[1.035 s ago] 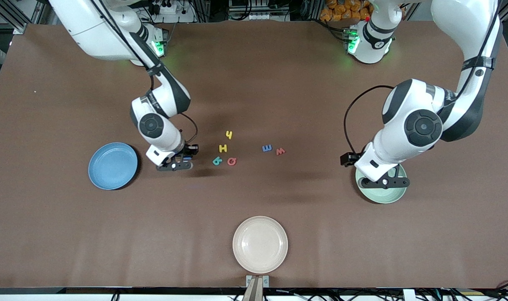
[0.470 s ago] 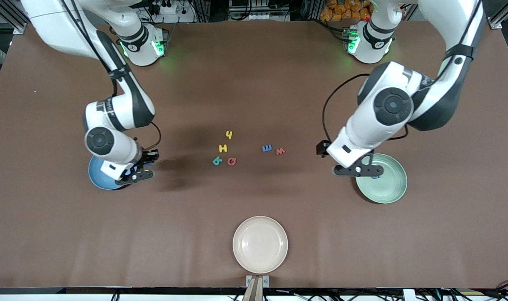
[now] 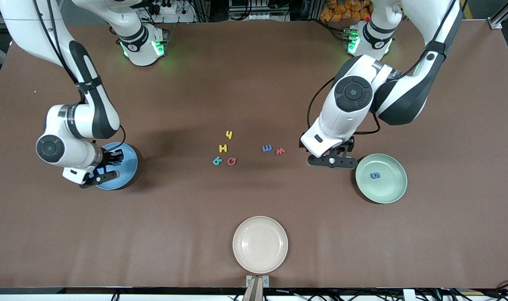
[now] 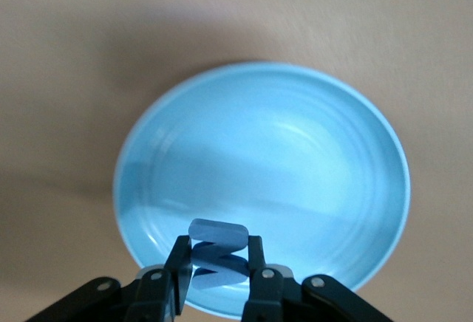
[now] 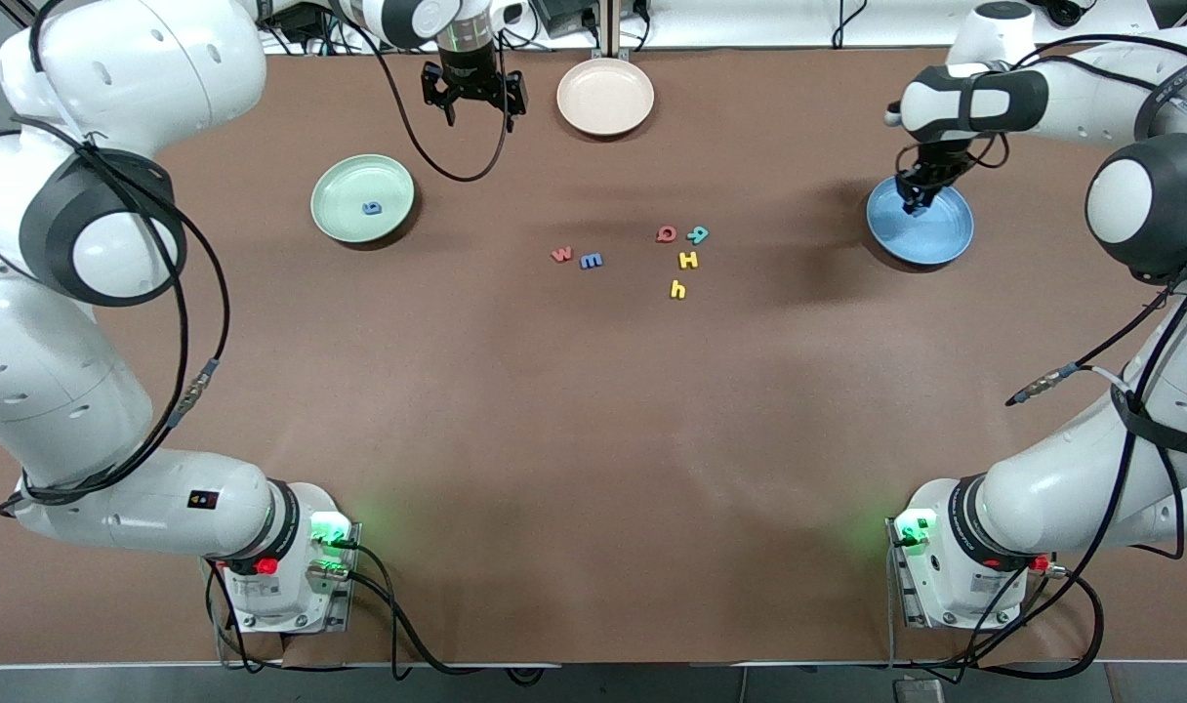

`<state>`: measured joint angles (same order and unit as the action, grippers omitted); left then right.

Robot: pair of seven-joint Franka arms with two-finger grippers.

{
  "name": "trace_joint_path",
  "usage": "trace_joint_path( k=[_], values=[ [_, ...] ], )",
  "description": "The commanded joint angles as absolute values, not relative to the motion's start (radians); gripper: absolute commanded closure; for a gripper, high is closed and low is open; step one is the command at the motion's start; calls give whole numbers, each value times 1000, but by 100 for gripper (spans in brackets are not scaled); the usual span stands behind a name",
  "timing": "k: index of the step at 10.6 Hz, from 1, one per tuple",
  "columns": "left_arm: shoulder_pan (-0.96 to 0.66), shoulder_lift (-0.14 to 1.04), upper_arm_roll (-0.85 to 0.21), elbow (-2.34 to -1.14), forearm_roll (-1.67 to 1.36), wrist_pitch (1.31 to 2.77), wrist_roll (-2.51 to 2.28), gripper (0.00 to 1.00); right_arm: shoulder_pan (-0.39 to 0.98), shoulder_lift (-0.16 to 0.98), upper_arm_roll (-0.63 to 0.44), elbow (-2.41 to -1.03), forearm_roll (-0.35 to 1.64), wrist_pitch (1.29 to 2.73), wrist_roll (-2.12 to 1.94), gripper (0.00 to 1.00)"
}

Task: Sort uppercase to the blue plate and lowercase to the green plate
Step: 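Lower the M onto the blue plate while the left gripper returns to letters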

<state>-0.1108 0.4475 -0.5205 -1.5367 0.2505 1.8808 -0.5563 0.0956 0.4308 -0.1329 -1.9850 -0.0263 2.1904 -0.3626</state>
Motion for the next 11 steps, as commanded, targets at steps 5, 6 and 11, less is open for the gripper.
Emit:
trace_joint_path(
  k=[5,6,11],
  values=[
    [-182,514,-520,-1493,278,1923,-676,0,84,468,-156,-2057,-3,2252,-390,60],
    [-217,526,-517,-1491,284,1924,-692,0,84,474,-156,-2057,5,2252,-384,44],
    [-271,595,-515,-1493,285,2003,-764,0,84,459,-156,-2030,6,2217,-371,39]
  ],
)
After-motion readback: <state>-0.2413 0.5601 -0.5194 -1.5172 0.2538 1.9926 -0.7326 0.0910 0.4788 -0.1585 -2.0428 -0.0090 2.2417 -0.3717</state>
